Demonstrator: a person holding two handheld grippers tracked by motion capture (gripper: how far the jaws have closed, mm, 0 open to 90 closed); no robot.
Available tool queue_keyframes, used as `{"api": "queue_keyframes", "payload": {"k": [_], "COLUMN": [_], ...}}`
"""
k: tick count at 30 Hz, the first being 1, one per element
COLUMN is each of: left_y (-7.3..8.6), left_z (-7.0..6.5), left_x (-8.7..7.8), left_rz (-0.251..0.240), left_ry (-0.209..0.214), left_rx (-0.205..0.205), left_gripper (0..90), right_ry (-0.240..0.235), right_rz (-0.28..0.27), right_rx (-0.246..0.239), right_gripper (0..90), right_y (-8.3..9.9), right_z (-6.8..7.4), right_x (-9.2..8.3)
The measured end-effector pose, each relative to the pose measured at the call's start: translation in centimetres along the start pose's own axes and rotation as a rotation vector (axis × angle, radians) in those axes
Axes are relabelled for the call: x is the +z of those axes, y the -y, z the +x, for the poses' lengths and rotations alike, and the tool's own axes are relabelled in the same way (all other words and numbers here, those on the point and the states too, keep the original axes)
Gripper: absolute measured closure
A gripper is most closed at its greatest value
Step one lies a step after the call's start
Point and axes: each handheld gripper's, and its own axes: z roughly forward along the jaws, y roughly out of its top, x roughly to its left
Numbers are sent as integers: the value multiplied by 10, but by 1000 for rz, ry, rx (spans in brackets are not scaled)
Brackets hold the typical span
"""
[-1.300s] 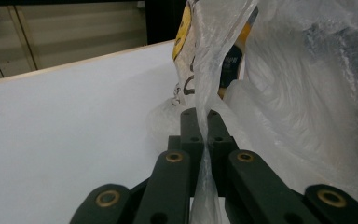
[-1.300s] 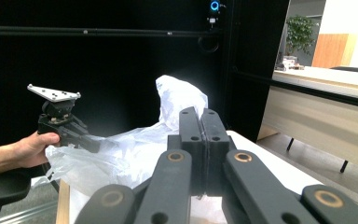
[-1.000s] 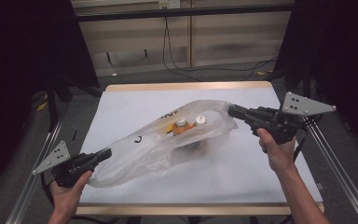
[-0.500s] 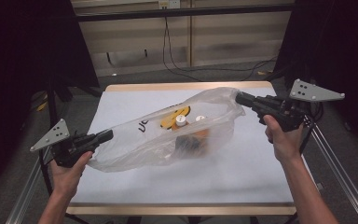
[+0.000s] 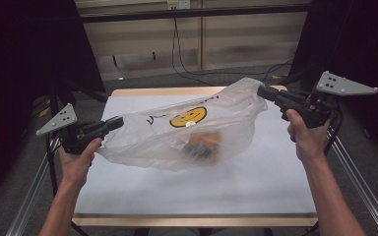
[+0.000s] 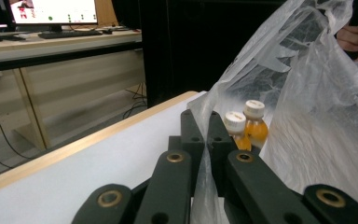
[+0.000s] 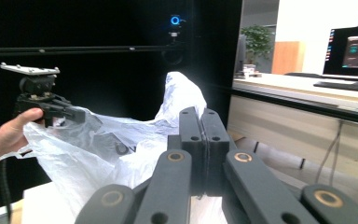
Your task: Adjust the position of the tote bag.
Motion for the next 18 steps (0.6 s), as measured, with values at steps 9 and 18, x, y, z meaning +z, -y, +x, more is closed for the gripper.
{"api": "queue_keyframes", "payload": {"k": [9,18], "left_y": [-24,-28], "left_z": [12,29], "left_x": [22,42], "left_rz": [-2,4], "left_ry": [-10,-23], "left_rx": [11,-11], "left_gripper": [899,899], "right_ry": [57,178], "right_rz": [2,38], "right_rx": [-15,-17], "right_gripper": [900,900], "right_y": [-10,-6], "right_z": [-6,-20], "right_x": [-2,-6]}}
